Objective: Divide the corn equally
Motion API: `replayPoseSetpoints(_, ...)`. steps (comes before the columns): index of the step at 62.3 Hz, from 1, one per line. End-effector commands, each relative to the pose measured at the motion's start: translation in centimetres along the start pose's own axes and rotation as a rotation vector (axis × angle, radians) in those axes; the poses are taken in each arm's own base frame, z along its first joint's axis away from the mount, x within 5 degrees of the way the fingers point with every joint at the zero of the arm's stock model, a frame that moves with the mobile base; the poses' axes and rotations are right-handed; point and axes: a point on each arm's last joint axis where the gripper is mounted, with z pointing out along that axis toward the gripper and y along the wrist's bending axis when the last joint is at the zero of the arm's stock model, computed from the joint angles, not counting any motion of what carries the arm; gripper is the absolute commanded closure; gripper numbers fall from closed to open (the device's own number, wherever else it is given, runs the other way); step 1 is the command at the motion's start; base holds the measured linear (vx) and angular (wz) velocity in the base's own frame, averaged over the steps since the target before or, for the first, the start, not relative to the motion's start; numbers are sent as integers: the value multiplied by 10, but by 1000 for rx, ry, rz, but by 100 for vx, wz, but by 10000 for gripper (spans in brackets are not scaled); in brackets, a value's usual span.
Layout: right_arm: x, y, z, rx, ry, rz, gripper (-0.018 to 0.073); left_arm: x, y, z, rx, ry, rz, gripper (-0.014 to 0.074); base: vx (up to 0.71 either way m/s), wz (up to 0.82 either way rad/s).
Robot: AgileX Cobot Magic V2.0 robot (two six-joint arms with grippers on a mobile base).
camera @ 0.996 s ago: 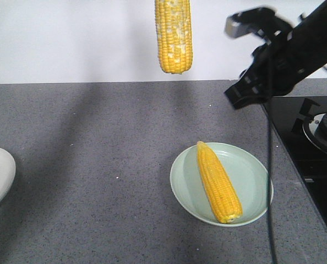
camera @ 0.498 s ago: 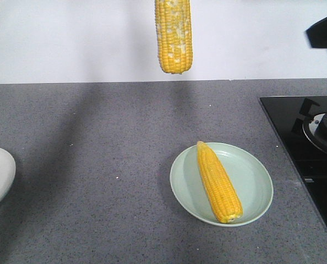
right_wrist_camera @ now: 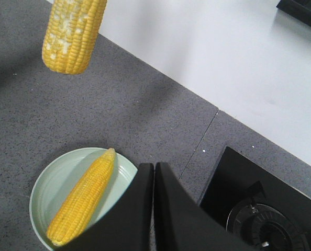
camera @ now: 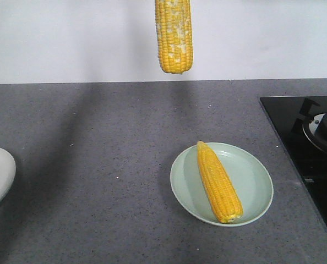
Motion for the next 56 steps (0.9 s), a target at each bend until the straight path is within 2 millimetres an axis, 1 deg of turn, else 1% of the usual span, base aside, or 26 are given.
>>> replayPoseSetpoints(1,-8,-3,-9,40,-82,-5,568,-18,-52,-29,76,-106,89,603,0,0)
replayPoseSetpoints(9,-7,-3,-9,37,-73,-5,568,-20,-48,-34,59,-114,88,603,0,0)
replayPoseSetpoints(16,-7,-3,-9,35,-70,-5,568,-25,-34,-49,5,-139,85,603,0,0)
replayPoseSetpoints(23,-7,-2,-9,34,-67,-5,568,-33,-17,-77,-70,-184,68,603,0,0)
replayPoseSetpoints(27,-7,-2,-9,34,-67,-5,568,-38,-8,-97,-124,-217,45,603,0,0)
replayPoseSetpoints(33,-7,-2,-9,34,-67,-5,568,-44,-2,-127,-198,-268,16,603,0,0)
replayPoseSetpoints(37,-7,-2,-9,34,-67,-5,568,-48,-2,-149,-249,-303,25,603,0,0)
replayPoseSetpoints(41,-7,-2,-9,34,-67,-5,568,-51,-6,-169,-293,-337,32,603,0,0)
replayPoseSetpoints(48,-7,-2,-9,34,-67,-5,568,-55,-24,-199,-366,-394,55,603,0,0)
replayPoseSetpoints(52,-7,-2,-9,34,-67,-5,568,-57,-41,-215,-407,-425,92,603,0,0)
replayPoseSetpoints(56,-7,-2,-9,34,-67,-5,568,-57,-62,-226,-434,-451,133,603,0,0)
